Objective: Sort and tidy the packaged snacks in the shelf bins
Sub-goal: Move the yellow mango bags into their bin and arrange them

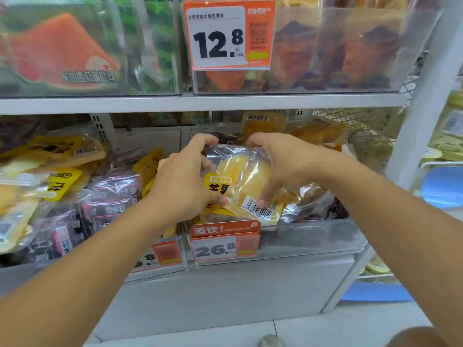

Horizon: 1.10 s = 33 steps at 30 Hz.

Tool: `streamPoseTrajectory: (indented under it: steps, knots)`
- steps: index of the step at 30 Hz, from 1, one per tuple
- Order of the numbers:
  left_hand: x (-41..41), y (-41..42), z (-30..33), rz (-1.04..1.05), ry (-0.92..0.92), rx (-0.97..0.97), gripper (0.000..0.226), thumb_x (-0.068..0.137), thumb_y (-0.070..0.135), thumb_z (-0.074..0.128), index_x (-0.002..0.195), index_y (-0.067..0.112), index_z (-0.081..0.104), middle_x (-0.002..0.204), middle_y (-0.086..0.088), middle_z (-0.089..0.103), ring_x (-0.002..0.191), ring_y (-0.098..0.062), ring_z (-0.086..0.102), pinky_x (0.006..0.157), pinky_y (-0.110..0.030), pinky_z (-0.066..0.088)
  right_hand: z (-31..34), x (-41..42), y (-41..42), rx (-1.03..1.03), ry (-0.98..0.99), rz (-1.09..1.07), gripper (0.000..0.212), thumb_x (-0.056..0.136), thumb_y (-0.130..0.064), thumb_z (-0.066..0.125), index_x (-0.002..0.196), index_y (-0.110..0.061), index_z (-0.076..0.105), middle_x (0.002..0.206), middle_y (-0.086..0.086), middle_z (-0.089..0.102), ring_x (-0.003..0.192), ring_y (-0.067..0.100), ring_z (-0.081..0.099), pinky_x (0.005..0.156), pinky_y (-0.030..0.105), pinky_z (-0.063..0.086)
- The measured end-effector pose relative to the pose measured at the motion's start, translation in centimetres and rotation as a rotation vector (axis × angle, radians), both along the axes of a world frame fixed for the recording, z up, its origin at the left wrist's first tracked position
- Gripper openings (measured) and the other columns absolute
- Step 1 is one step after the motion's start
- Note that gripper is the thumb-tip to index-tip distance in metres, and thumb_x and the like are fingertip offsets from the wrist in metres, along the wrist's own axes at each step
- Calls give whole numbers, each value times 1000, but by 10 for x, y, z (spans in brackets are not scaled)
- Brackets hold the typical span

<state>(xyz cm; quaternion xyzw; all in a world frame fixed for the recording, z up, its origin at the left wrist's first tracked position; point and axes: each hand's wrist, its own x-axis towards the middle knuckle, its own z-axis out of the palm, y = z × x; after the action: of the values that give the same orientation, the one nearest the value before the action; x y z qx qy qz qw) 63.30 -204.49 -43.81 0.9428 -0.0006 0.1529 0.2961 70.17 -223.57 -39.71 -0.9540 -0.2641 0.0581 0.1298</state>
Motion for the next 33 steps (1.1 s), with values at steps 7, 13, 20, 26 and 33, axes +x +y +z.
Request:
streamPoseTrajectory:
  steps: [7,13,20,26,33]
  knots:
    - [-13,11,-8,-69,-107,-93,107,65,21,94,148,41,28,91,26,61,106,-12,56,90,-35,48,0,-15,9,188,-92,143,64,50,-24,100,83,-27,45,81,-14,46,66,4,44,54,23,35]
    - [-21,29,-3,-180,-343,-212,31,77,14,86,92,35,68,94,15,73,92,-3,69,87,-36,58,12,-30,12,433,-270,246,55,60,-16,95,94,-18,52,83,-2,59,60,-2,48,58,33,47]
    - [-46,94,20,-47,-808,259,23,82,0,73,103,7,75,98,0,72,87,-12,61,79,-25,49,8,-41,83,695,-404,490,27,79,-2,78,100,-14,67,92,0,66,86,21,64,78,39,55]
    - [-61,144,0,105,-720,608,30,91,4,50,110,13,72,97,-5,68,79,-30,66,53,-43,51,-15,-29,153,365,-566,542,29,90,-5,59,114,-21,57,98,0,59,88,26,57,75,46,50]
    - [-51,174,-6,261,-360,835,35,78,5,75,111,16,72,99,-12,62,79,-35,55,63,-41,41,-20,-18,200,-9,-497,421,49,91,3,52,134,-20,48,114,7,56,103,31,57,71,41,47]
